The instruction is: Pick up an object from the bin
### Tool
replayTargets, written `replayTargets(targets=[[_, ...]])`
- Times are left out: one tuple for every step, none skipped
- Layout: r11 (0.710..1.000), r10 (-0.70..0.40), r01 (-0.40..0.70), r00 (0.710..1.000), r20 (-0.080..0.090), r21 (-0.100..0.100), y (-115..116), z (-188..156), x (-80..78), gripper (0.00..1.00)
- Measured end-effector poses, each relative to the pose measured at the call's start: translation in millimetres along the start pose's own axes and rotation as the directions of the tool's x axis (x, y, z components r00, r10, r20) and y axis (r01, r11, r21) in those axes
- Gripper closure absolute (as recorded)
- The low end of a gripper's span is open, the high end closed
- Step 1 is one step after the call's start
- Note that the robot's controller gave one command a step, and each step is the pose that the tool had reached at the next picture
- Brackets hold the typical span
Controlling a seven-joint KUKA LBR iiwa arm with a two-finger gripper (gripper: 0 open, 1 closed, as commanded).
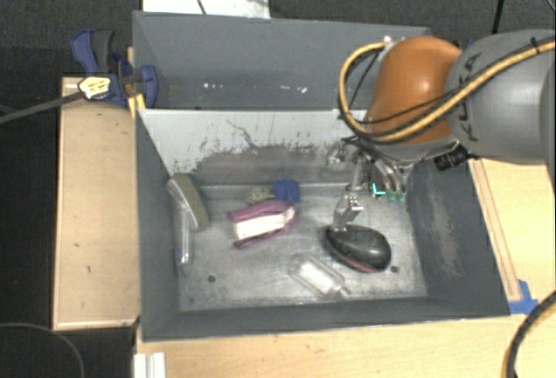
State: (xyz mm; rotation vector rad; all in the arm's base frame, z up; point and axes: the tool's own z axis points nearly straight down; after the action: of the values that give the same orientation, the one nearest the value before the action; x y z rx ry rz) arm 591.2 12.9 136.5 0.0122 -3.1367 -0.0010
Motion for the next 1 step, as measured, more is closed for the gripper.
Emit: replayTargets(targets=[[0.975, -0.222, 0.222, 0.975, 0.014, 0.002, -38.6, 64.0, 40.9, 0.0]])
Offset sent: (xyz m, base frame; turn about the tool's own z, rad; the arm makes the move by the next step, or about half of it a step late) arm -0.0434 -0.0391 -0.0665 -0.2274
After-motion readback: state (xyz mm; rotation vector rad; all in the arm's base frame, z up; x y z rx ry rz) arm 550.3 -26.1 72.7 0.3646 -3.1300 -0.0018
